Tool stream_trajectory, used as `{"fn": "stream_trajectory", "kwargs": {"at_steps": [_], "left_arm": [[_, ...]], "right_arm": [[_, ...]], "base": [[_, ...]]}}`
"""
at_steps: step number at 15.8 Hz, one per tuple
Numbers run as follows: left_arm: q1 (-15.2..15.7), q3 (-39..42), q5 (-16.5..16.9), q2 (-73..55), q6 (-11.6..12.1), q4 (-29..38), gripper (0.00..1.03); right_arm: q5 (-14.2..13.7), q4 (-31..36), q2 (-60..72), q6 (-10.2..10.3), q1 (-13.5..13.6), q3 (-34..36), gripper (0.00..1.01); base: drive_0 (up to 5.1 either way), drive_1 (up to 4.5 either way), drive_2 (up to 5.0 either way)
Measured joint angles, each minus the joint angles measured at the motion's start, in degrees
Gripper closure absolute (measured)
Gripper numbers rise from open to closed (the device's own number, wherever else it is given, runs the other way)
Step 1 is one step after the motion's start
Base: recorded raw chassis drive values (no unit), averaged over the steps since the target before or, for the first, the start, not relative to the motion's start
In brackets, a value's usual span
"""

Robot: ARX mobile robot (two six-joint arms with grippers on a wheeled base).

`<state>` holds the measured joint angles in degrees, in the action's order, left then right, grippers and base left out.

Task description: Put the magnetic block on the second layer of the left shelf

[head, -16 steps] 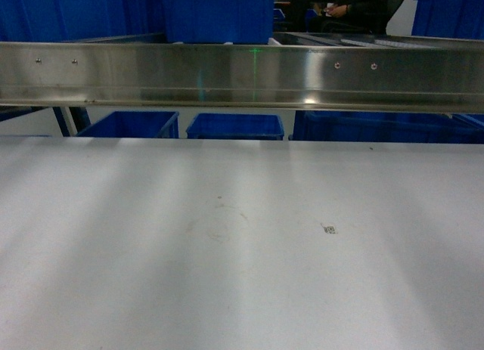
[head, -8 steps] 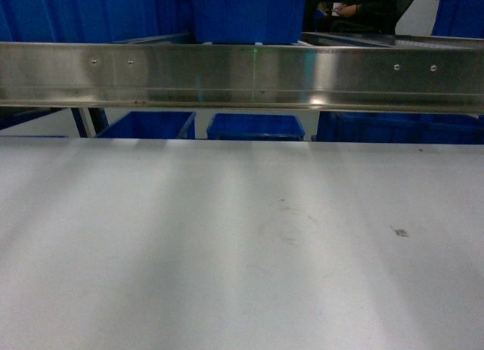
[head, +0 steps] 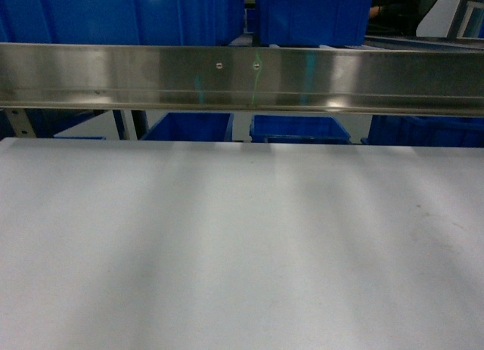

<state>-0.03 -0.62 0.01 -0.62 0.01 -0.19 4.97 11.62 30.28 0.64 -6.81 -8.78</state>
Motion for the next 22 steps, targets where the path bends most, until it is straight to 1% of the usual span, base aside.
{"fn": "stream_trajectory", "kwargs": {"at_steps": [22], "left_arm": [[0.0, 0.0, -0.02, 0.0, -0.02, -0.02, 0.05]], "right_arm": [[0.0, -0.04, 0.0, 0.0, 0.0, 0.0, 0.68]], "base": [[-5.0, 2.44, 2.4]]}}
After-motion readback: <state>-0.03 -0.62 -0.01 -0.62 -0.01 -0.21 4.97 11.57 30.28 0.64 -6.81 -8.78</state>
